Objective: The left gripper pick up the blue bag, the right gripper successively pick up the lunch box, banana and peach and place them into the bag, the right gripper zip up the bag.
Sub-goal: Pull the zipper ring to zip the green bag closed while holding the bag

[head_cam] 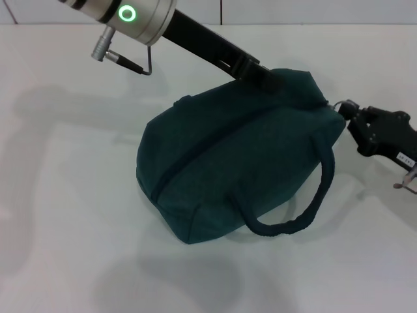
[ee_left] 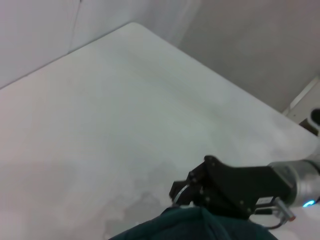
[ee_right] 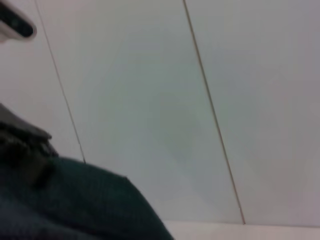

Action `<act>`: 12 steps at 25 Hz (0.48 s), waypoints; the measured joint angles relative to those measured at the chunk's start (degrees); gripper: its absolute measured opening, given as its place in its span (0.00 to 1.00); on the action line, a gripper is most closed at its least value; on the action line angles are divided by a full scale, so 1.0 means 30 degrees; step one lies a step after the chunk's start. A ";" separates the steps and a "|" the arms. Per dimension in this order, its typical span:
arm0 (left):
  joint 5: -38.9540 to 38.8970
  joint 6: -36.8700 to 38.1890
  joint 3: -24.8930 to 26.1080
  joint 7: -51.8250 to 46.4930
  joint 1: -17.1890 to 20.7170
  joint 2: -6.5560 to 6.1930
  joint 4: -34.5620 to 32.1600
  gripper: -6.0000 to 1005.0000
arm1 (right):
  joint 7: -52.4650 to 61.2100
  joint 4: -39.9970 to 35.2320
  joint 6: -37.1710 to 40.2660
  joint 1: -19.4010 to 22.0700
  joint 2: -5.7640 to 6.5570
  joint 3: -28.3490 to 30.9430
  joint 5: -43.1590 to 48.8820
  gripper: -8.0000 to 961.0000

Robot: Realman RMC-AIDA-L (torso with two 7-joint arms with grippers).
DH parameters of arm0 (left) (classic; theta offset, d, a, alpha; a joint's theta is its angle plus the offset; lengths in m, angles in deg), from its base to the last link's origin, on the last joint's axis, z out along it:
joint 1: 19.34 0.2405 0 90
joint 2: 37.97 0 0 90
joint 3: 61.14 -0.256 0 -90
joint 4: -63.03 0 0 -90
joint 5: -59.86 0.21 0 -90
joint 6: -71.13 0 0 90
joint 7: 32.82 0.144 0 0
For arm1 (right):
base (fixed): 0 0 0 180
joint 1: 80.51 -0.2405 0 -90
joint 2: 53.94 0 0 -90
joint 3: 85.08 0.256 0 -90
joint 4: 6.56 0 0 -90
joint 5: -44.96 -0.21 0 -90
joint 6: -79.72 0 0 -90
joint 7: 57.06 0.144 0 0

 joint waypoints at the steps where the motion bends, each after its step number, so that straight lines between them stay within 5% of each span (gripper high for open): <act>1: -0.0099 0.0001 0.0006 0.0000 0.0048 -0.0023 0.0001 0.11 | -0.0011 0.0000 -0.0117 -0.0007 -0.0007 -0.0215 0.0001 0.08; 12: -0.0543 0.0039 0.0023 0.0005 0.0755 -0.0164 -0.0039 0.10 | 0.0135 0.0004 0.0180 0.0287 -0.0032 -0.1009 -0.0023 0.08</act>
